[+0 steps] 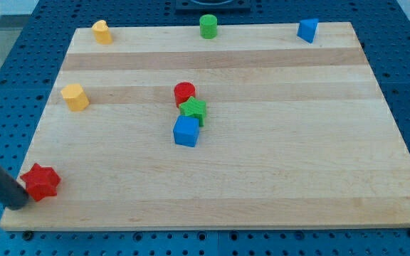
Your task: Push the red star to the right
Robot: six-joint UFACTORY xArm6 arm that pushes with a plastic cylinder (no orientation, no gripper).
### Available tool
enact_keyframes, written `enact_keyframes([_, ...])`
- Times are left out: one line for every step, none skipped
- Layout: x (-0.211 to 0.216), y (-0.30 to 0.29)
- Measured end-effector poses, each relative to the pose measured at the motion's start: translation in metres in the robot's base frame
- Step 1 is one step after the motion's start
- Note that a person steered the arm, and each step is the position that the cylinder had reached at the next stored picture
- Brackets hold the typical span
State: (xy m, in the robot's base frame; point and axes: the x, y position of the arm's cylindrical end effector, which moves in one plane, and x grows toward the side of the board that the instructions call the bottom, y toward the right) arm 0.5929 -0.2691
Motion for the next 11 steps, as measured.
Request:
enact_keyframes([-0.016,0.064])
enact_keyframes([-0.009,0.077])
enact_keyframes([0.024,0.008])
enact_keyframes([0.023,-0.034])
enact_keyframes([-0.007,-0.034])
enact_keyframes([-0.058,0.011])
enact_keyframes([-0.061,0.111])
enact_keyframes([-0.058,0.103])
enact_keyframes([-0.058,0.017])
enact_keyframes([-0.032,-0.007])
enact_keyframes([-0.02,0.062])
